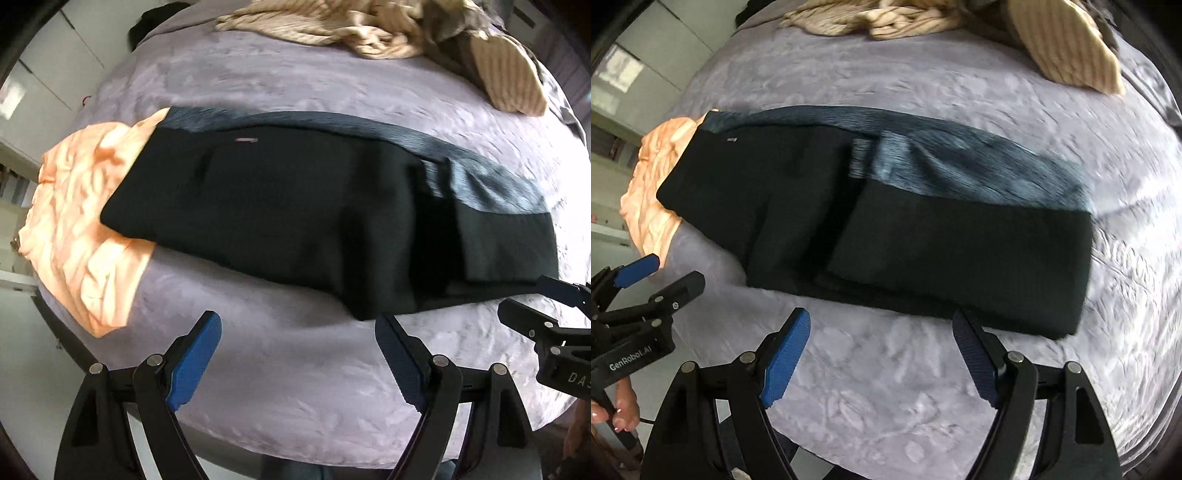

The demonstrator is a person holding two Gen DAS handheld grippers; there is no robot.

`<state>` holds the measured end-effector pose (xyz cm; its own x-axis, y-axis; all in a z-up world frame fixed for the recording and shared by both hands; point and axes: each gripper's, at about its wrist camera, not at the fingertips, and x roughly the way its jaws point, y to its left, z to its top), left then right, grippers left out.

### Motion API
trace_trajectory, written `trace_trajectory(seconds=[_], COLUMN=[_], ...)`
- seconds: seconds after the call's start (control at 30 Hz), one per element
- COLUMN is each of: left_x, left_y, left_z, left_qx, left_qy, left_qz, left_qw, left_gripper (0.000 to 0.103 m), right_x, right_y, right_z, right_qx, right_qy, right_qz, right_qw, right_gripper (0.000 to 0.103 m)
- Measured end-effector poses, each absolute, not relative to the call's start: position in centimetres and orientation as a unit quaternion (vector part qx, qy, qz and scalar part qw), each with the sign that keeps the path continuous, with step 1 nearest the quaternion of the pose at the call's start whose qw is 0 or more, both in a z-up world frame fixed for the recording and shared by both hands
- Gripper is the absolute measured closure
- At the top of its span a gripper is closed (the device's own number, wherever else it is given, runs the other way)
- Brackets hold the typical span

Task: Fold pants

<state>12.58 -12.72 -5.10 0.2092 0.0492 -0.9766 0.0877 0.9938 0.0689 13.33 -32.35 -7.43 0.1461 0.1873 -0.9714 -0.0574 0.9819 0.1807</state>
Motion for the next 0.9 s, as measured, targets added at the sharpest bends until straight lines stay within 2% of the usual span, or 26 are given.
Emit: trace_trajectory(seconds=[0.23,0.47,0.9], left_x=[15.0,16.5,19.2], left_y=[-6.2,0.4,6.8], left_z=[-6.2,-8.1,-11.6], left_qx=[0.054,0.007,-0.155], left_qy=[0.634,0.647,0.644], left_qz=[-0.026,-0.025,-0.086], left_qw=[0.771,0.762,0.744], left_gripper=[0.016,0.016,0.017], right_x=[14.5,15.4,16.3], right_y=[-26.3,-21.3,-17.4], right_z=[-8.0,-8.3,-8.7], right_qx=[0.067,0.064,0.026], right_qy=[0.665,0.679,0.703], right_qz=[0.068,0.058,0.060], right_qw=[0.741,0.729,0.708], right_gripper=[0.021,0.021,0.021])
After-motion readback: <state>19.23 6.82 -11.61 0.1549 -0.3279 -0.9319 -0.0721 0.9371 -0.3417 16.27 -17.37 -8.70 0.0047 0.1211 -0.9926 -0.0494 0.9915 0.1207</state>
